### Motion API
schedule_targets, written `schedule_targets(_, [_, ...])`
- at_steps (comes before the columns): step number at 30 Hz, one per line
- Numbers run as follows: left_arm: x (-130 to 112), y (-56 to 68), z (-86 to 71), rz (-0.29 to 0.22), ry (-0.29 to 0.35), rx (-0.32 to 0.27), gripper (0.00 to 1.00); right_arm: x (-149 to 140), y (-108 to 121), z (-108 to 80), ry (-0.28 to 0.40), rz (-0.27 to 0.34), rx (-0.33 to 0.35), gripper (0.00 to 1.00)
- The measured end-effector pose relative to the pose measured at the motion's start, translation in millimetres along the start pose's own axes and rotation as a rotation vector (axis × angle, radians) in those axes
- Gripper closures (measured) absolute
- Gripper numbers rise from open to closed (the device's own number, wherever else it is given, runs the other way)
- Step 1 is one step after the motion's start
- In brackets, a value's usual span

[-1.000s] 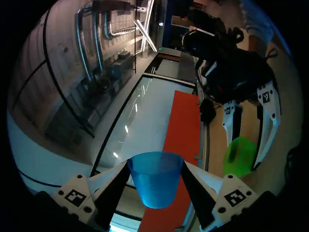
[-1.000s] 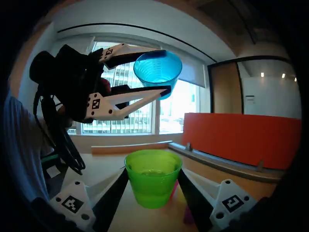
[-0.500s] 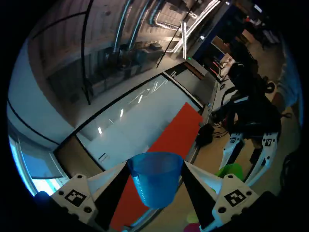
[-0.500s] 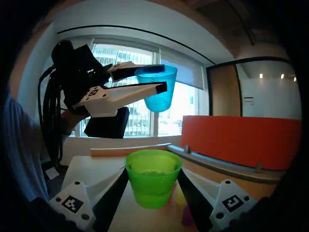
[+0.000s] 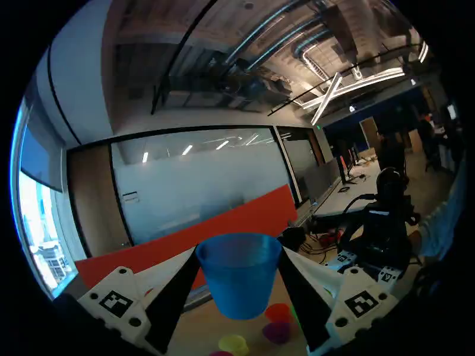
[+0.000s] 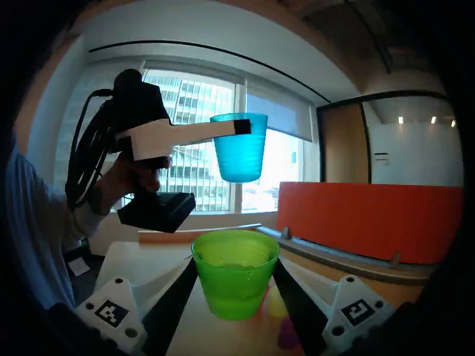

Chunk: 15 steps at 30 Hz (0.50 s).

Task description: Pour water

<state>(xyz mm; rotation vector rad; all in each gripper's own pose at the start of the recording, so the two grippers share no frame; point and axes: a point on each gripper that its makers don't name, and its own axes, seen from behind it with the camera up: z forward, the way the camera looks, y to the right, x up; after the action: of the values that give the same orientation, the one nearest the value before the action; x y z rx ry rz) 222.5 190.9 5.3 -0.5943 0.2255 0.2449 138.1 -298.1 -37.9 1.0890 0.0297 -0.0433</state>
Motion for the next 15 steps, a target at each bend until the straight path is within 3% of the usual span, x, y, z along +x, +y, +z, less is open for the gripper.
schedule_targets(6, [-16, -4.7, 2.5, -0.121, -0.012, -0.017, 0.12, 4, -1, -1.5, 0.0, -0.002, -0.002, 0.12])
schedule_targets(15, [-46, -12.6, -4.2, -0.15, -0.042, 0.005, 0.12, 3, 5, -7.6, -0.023, 0.005, -0.015, 0.13])
